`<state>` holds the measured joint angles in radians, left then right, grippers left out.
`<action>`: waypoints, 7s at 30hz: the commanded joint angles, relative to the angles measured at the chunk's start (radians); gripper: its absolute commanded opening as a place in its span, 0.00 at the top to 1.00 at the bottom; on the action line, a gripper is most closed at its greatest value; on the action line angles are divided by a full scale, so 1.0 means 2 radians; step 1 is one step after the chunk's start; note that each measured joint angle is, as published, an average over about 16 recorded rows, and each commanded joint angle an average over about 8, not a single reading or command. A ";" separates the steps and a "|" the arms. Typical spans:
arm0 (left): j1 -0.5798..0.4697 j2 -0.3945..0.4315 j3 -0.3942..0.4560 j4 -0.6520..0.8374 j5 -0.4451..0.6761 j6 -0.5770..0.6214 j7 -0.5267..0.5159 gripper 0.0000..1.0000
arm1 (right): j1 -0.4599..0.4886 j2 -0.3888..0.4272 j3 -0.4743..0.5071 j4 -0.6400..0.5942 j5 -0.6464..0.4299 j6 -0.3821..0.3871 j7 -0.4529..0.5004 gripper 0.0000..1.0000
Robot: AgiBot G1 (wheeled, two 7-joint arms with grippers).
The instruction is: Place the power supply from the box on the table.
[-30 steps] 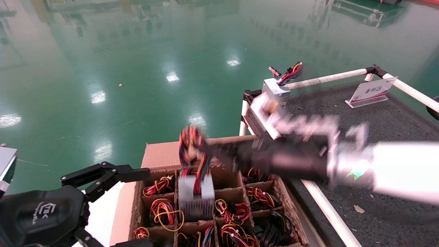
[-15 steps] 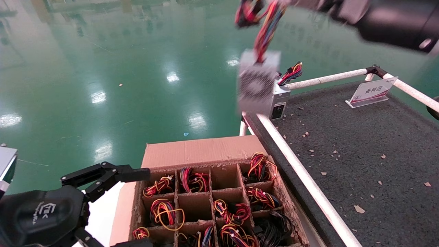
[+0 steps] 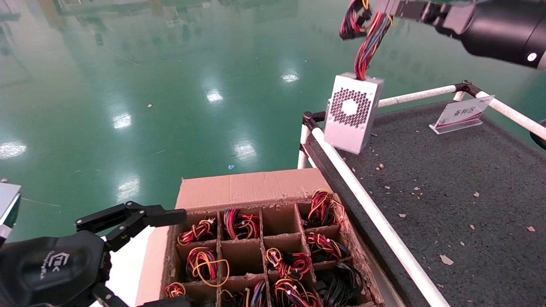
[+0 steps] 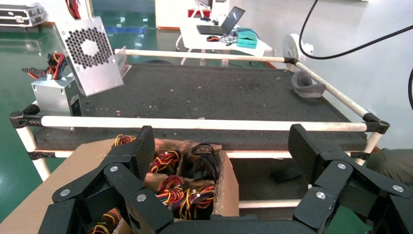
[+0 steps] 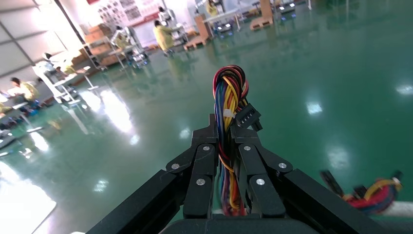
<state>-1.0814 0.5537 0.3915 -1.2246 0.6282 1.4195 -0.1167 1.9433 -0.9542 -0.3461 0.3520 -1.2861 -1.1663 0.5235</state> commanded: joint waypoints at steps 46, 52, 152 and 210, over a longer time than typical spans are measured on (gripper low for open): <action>0.000 0.000 0.000 0.000 0.000 0.000 0.000 0.00 | -0.019 -0.082 0.007 -0.171 0.002 0.160 -0.157 1.00; 0.000 0.000 0.000 0.000 0.000 0.000 0.000 0.00 | -0.021 -0.091 0.007 -0.171 0.002 0.151 -0.159 1.00; 0.000 0.000 0.000 0.000 0.000 0.000 0.000 0.00 | -0.265 0.069 0.016 0.200 0.154 -0.047 -0.171 0.00; 0.000 0.000 0.000 0.000 0.000 0.000 0.000 0.00 | -0.436 0.172 0.034 0.468 0.279 -0.165 -0.168 0.00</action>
<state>-1.0807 0.5532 0.3911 -1.2237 0.6277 1.4187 -0.1165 1.0721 -0.6095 -0.2788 1.2877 -0.7285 -1.4971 0.1878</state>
